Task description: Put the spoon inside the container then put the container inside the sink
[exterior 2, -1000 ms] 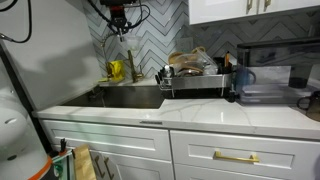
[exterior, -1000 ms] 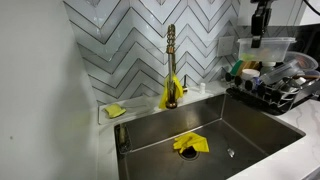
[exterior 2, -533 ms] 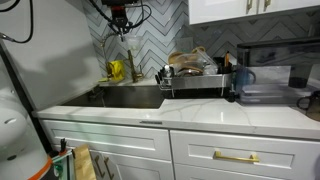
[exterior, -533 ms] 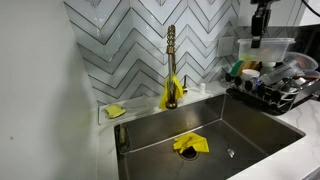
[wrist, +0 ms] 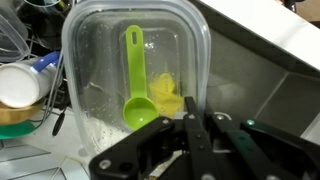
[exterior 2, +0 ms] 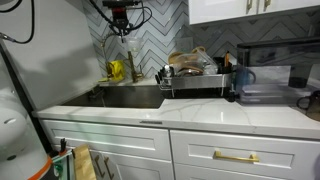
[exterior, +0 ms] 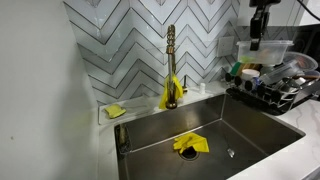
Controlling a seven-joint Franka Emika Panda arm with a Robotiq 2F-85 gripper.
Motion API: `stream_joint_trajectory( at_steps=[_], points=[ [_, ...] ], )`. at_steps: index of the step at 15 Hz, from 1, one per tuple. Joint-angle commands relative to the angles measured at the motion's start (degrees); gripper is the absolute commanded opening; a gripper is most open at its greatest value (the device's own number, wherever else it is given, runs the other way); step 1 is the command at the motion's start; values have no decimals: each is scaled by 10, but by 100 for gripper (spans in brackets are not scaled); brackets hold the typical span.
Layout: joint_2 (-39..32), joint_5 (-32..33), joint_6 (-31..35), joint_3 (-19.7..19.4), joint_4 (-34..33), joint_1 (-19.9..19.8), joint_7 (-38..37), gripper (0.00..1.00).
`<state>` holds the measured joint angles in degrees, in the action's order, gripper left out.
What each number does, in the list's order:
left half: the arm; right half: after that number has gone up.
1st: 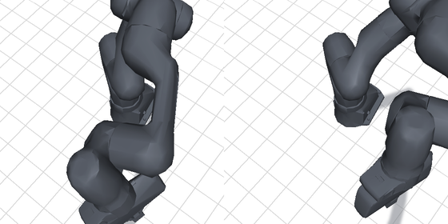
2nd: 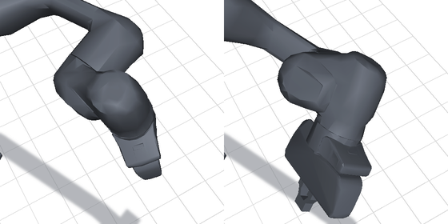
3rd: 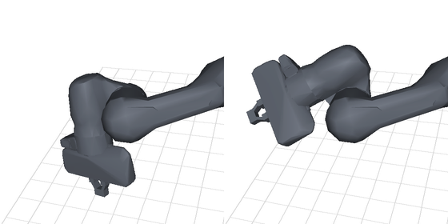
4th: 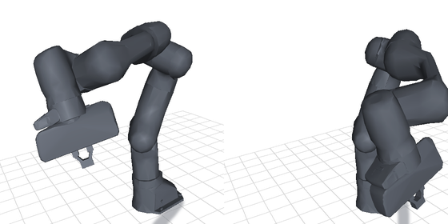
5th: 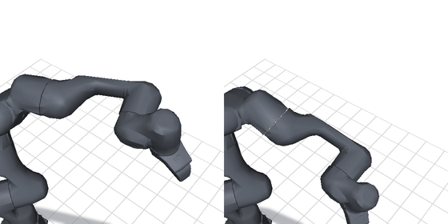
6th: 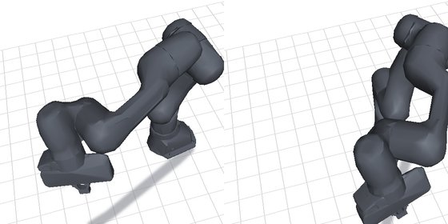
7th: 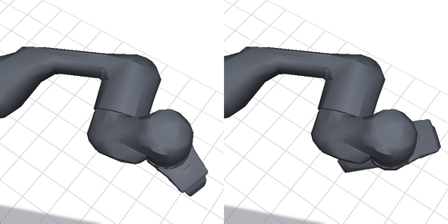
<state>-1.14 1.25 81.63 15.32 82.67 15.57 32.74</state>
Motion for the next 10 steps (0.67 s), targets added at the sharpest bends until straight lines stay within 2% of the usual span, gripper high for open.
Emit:
stream_joint_trajectory(
  at_steps=[1, 5, 10],
  points=[
    [-59, -33, 16, -1, 33, -4, -23, 2],
    [-122, -70, 87, 6, 86, -1, -56, 2],
    [-171, -68, 212, 14, 136, 23, -167, 2]
  ],
)
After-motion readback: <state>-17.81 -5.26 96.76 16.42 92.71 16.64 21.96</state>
